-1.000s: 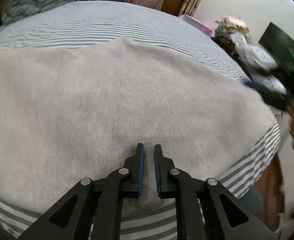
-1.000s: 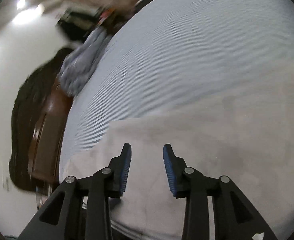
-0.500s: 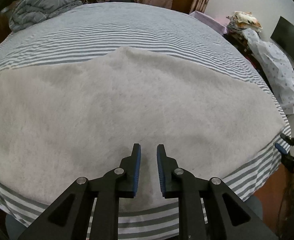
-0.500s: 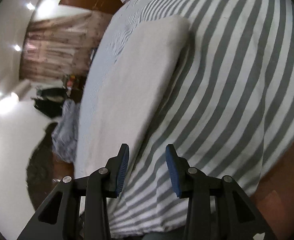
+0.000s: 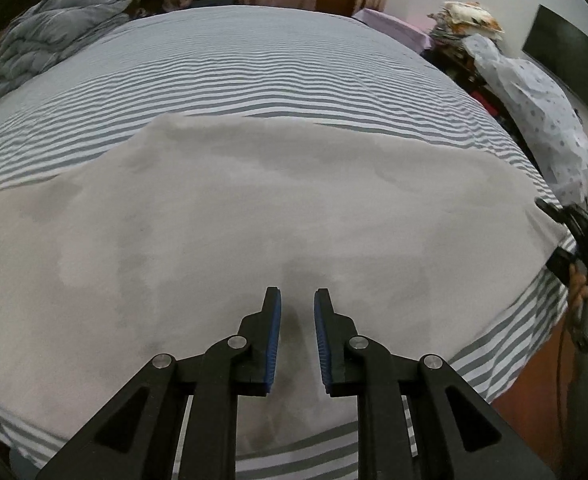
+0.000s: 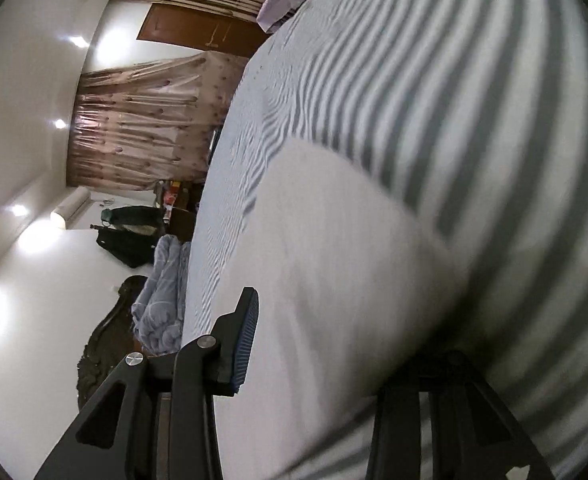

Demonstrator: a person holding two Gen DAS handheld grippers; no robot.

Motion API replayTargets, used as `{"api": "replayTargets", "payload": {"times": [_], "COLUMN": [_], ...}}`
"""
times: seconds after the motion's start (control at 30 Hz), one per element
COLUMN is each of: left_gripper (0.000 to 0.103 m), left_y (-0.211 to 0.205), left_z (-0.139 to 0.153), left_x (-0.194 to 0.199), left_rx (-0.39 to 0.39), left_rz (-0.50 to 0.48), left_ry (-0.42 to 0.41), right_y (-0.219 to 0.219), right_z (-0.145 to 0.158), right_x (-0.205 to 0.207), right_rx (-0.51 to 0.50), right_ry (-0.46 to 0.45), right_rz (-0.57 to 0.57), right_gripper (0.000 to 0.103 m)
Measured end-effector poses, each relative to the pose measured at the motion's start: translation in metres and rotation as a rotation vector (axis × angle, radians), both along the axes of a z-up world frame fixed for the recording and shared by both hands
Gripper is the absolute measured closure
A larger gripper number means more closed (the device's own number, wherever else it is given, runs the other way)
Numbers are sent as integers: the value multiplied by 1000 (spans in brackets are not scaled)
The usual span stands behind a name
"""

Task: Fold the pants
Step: 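Lift the grasped pant edge with the right tool and fold it over the pants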

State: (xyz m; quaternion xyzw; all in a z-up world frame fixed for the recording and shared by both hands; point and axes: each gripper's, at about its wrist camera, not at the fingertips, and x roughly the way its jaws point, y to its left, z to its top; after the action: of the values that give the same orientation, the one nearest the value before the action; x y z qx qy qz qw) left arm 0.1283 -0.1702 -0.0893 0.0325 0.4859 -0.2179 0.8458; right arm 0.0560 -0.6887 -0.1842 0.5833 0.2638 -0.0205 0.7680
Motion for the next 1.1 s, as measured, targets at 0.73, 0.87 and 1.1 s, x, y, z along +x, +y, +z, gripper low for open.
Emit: {"api": "replayTargets", "payload": {"times": [0.73, 0.87, 1.1], "left_gripper": [84, 84, 84], "left_y": [-25, 9, 68], "left_z": [-7, 2, 7], "left_x": [17, 17, 16], "left_rx": [-47, -70, -116], "left_rz": [-68, -18, 51], "left_ry": [0, -8, -4], "right_y": [59, 100, 204], "right_z": [126, 149, 172], "right_x": [63, 85, 131], "right_rx": [-237, -276, -387], "right_ry": [-64, -79, -59], "right_rz": [188, 277, 465], "right_gripper": [91, 91, 92]}}
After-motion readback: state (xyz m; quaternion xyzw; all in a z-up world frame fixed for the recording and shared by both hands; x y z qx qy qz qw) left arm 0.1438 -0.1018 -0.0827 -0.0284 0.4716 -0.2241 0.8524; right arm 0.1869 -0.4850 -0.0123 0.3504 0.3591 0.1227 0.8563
